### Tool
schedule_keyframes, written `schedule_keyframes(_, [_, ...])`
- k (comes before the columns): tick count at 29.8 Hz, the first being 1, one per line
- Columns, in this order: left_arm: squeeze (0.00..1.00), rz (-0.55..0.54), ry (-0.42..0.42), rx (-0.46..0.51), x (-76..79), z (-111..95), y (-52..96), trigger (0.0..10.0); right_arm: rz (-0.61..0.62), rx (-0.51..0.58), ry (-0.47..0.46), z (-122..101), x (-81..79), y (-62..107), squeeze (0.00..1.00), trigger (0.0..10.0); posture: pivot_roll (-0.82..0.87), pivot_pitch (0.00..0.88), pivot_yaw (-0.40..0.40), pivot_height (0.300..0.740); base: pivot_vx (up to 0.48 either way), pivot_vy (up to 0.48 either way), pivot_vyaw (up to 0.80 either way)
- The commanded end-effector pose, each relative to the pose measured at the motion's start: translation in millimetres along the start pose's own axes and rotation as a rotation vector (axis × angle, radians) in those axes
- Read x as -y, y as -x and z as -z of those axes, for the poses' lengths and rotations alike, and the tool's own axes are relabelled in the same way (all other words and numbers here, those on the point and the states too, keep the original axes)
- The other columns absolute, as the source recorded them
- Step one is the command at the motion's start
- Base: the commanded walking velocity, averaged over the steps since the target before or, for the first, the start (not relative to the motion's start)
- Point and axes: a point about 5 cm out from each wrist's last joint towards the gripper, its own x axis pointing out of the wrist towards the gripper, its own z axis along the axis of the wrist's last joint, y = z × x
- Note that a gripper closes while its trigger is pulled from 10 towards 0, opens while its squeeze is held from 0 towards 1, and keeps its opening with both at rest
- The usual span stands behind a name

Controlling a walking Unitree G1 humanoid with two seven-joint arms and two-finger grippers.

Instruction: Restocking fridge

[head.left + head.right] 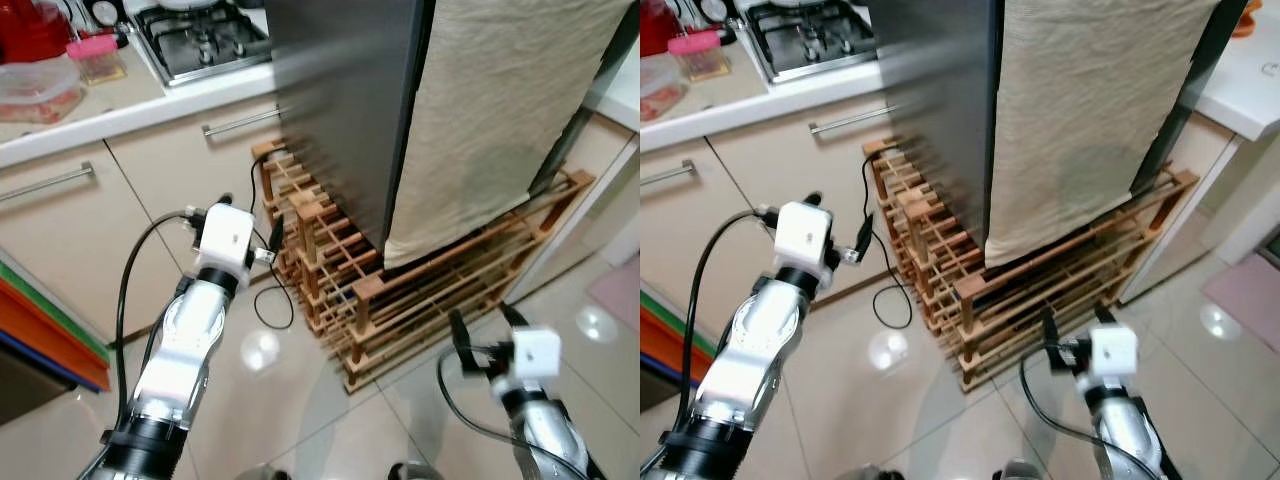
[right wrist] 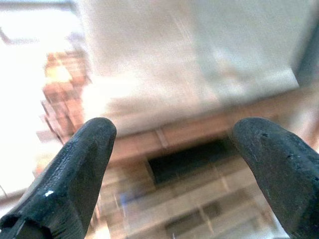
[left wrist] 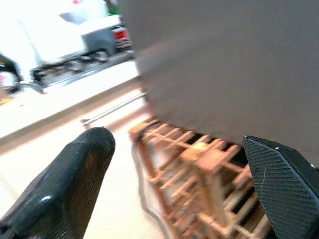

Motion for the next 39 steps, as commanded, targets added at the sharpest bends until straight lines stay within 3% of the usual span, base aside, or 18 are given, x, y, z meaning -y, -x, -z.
schedule_keyframes(1, [0.00,-0.016,-0.028,-0.003,-2.8,5.0,2.8,10.0,0.010,-0.042,-0.005,7.6,0.7,5.4,0.00,10.0,-0.09,0.044,0.055,0.740,0.000,0.000,0.00])
schedule_keyframes(6, [0.00,0.051,0.079,-0.033,12.7,6.9,-11.9,10.0,0.001,-0.044,0.000,8.3,1.4,1.6,0.00,10.0,-0.09,0.031,0.039,0.740,0.000,0.000,0.00])
schedule_keyframes(7, [0.00,0.120,0.092,-0.029,25.1,3.2,-18.5,10.0,0.002,-0.052,0.001,6.8,0.9,0.4,0.00,10.0,-0.09,0.029,0.037,0.740,0.000,0.000,0.00])
schedule_keyframes(10, [0.00,0.177,0.142,-0.027,36.6,-1.8,-25.2,10.0,0.001,-0.053,-0.001,5.2,-0.1,-0.7,0.00,10.0,-0.10,0.029,0.037,0.740,0.000,0.000,0.00])
schedule_keyframes(12, [0.00,0.262,0.223,0.013,54.3,-17.9,-35.7,10.0,-0.005,-0.051,-0.001,3.5,-1.2,-0.8,0.00,10.0,-0.12,0.032,0.038,0.740,0.000,0.000,0.00])
schedule_keyframes(17, [0.00,0.362,0.294,0.113,74.4,-51.0,-52.5,10.0,-0.007,-0.073,0.003,8.8,0.5,7.1,0.00,10.0,-0.14,0.039,0.044,0.740,0.000,0.000,0.00])
schedule_keyframes(25, [0.00,0.474,0.326,0.146,100.6,-71.0,-69.0,10.0,-0.004,-0.090,-0.006,14.8,1.5,8.6,0.00,10.0,-0.15,0.039,0.050,0.740,0.000,0.000,0.00])
schedule_keyframes(31, [0.00,0.518,0.348,0.095,113.3,-71.8,-80.8,10.0,-0.013,-0.084,-0.018,16.2,2.2,4.9,0.00,10.0,-0.16,0.041,0.051,0.740,0.000,0.000,0.00])
schedule_keyframes(39, [0.00,0.557,0.377,0.090,124.5,-80.5,-90.0,10.0,-0.066,0.012,-0.026,-20.0,-9.4,-23.1,0.00,10.0,-0.16,0.040,0.049,0.740,0.000,0.000,0.00])
